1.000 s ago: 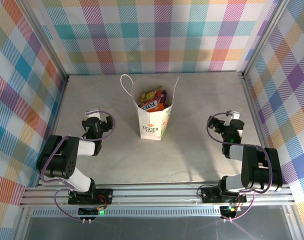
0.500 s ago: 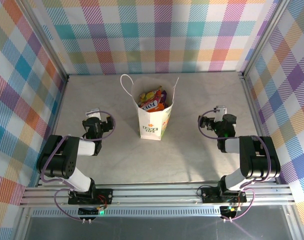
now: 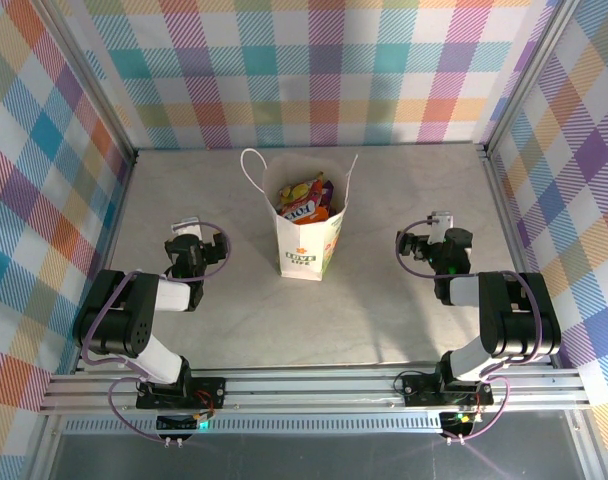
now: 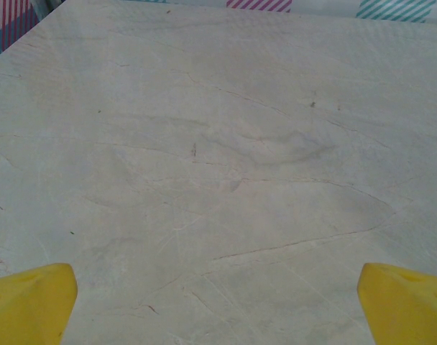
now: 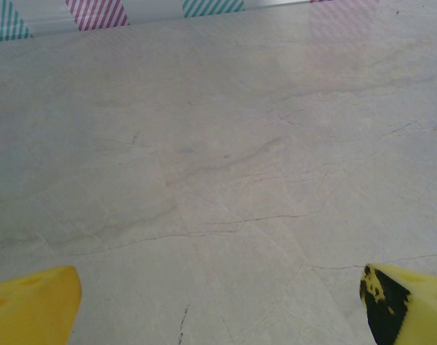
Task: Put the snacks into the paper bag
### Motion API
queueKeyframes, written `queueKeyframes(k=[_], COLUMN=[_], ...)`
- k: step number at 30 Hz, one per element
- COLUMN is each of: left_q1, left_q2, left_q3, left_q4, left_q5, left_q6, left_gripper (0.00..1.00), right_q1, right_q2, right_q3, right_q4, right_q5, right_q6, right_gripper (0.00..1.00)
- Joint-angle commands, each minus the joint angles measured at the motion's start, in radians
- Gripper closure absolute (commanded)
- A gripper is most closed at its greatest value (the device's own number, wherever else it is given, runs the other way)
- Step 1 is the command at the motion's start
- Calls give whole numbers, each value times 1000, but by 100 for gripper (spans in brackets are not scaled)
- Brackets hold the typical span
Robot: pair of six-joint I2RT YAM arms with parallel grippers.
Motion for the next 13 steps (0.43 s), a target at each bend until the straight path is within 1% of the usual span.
queueKeyframes(k=[1,13], left_q1=[7,7], left_q2=[7,7], left_q3=[2,2], left_q4=[40,40], left_q5=[12,13], left_q6=[9,9], left_gripper=[0,0], right_q1=[0,0], right_q2=[6,7], right_q3=[18,20], right_q4=[9,7], right_q5=[-2,1], right_q6=[-18,-18], right_gripper=[1,1])
